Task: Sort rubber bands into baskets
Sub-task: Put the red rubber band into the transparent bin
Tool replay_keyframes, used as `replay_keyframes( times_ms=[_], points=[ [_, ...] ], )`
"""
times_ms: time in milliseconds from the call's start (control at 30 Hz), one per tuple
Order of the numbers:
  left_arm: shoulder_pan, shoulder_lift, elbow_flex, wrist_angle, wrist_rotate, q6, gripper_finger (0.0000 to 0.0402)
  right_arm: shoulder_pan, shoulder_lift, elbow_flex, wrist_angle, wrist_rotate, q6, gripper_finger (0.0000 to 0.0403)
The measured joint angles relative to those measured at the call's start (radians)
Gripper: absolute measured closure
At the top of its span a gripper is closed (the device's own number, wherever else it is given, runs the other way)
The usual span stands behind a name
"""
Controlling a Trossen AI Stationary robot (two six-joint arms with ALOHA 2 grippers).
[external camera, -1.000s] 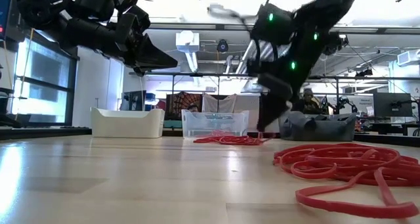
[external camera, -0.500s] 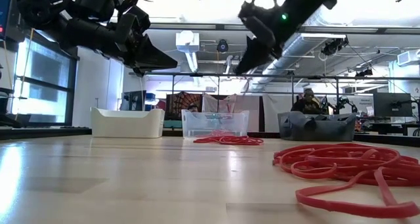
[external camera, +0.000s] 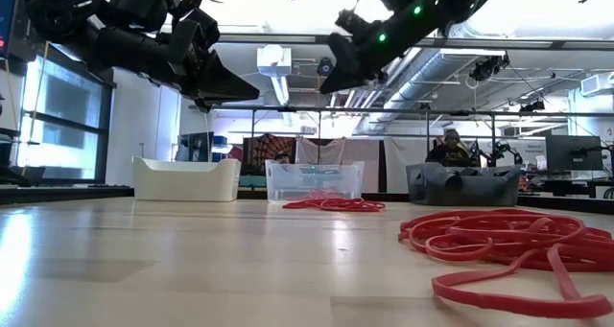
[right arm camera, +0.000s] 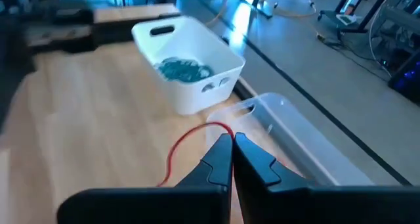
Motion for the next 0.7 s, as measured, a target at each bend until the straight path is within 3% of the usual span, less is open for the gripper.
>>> replay_keyframes(
  times_ms=[333, 700],
  points=[
    [0.0, 0.0, 0.0, -0.002, -0.005, 0.0, 0.0402, -0.147, 0.025, 0.0, 0.158, -0.063, -0.066, 0.0403],
    [0.0, 0.0, 0.0, -0.002, -0.005, 0.0, 0.0401, -0.241, 0.042, 0.0, 0.185, -0.138, -0.059, 0.0403]
  ],
)
